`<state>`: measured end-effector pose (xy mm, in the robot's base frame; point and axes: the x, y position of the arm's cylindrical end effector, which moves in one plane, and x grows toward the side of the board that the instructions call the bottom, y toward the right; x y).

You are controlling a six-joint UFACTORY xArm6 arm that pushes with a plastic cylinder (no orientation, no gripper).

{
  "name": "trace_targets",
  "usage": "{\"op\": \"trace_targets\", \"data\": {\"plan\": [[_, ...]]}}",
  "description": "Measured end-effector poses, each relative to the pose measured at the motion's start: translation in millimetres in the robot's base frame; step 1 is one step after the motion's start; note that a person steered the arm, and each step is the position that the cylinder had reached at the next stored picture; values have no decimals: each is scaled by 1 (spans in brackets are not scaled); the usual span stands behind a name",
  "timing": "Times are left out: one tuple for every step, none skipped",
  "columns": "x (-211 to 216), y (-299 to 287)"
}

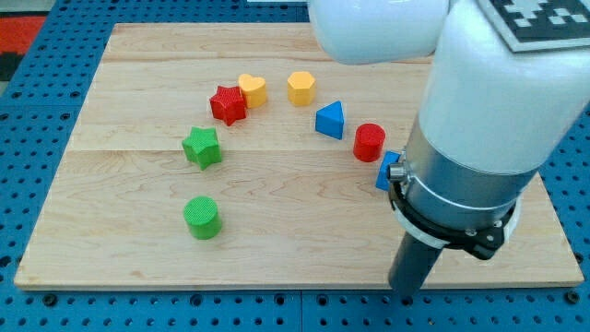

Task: Slide the blue cube slightly down

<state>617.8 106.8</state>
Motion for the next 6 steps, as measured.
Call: {"op": "trace_targets", "data": {"plan": [[1,5],[1,5],[-10,15],[-35,59],[-70,95],[-114,124]]}}
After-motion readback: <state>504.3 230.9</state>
